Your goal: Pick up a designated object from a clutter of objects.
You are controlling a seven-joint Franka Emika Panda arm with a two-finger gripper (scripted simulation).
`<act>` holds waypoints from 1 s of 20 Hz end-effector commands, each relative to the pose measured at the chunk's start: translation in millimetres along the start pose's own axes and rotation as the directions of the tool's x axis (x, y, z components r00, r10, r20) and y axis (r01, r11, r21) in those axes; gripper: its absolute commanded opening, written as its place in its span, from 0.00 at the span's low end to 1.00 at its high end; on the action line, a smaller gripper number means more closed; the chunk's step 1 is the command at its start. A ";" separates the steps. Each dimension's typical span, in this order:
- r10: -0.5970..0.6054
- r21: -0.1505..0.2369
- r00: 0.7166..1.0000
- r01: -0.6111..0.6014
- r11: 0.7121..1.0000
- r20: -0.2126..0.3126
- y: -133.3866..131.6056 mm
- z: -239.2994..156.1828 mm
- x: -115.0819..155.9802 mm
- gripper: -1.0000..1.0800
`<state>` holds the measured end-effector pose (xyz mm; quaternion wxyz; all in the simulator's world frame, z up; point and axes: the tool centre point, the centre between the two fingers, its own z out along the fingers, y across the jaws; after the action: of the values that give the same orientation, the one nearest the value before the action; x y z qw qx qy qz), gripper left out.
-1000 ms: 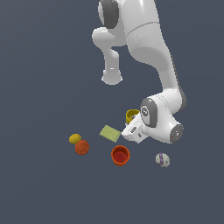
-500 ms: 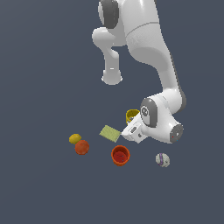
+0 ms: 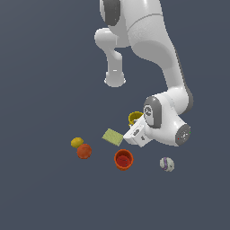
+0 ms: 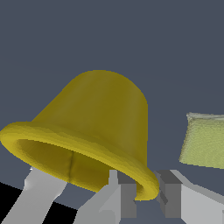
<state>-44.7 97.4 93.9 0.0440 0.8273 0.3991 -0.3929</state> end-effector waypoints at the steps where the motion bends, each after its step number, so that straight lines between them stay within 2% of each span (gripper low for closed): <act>1: 0.013 -0.010 1.000 -0.013 1.000 -0.027 6.3 -16.7 -11.6 0.00; 6: 0.047 -0.037 0.994 -0.051 0.998 -0.103 23.2 -63.3 -49.0 0.00; 10: 0.083 -0.065 0.978 -0.097 0.993 -0.192 39.2 -114.2 -97.0 0.00; 15: 0.127 -0.096 0.939 -0.165 0.982 -0.318 55.7 -179.9 -173.3 0.00; 20: 0.157 -0.115 0.893 -0.225 0.968 -0.422 63.9 -228.4 -244.5 0.00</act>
<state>47.6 -1.4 378.6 0.0627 0.9152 0.3506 -0.1885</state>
